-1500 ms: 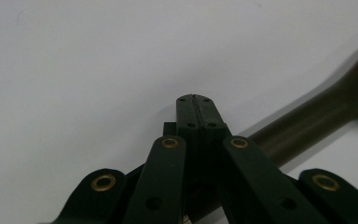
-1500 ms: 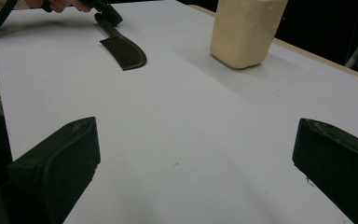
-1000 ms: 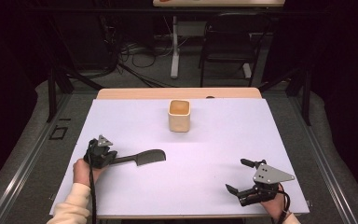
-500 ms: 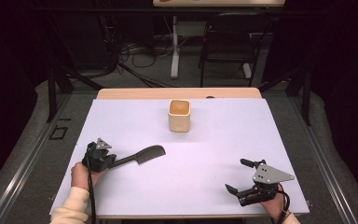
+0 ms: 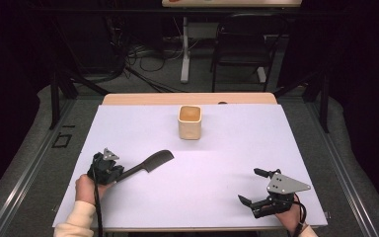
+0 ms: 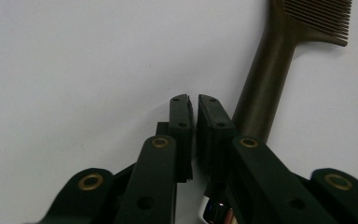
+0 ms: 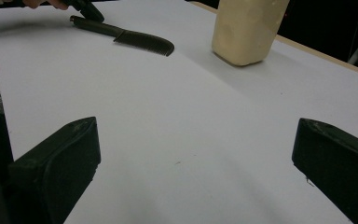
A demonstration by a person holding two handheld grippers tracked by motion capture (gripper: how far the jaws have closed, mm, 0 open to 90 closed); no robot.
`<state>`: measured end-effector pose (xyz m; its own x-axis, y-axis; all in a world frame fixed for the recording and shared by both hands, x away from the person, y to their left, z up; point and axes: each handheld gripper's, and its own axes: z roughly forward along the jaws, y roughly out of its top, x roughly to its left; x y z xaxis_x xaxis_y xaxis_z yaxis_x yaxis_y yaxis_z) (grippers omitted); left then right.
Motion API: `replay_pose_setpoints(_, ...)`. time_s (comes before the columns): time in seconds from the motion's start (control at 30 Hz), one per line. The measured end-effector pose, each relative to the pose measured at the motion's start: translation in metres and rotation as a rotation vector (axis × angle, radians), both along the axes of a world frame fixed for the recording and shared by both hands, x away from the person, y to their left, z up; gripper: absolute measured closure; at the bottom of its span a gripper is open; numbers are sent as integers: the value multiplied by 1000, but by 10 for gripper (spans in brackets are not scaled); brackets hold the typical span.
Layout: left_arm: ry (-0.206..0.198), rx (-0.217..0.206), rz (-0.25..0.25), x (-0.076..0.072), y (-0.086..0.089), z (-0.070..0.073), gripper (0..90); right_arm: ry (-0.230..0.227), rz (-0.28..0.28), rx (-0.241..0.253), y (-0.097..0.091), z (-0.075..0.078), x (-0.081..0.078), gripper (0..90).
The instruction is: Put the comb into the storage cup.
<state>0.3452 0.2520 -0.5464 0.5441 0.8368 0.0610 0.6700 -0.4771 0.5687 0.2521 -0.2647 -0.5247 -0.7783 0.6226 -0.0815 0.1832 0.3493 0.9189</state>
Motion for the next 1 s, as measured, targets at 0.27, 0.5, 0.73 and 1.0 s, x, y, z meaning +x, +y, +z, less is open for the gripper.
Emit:
replay_pose_setpoints(0.27,-66,5,8,-2,-1,15,615,3,2,0,0,0,0,6)
replay_pose_setpoints(0.5,-108,71,25,-4,-6,31,327,8,9,-2,0,-1,0,5)
replay_pose_setpoints(0.73,-104,69,-35,-4,-11,32,137,14,13,4,0,-1,0,4)
replay_pose_setpoints(1.0,-99,60,-93,-5,-20,33,0,7,11,-4,0,0,-1,3)
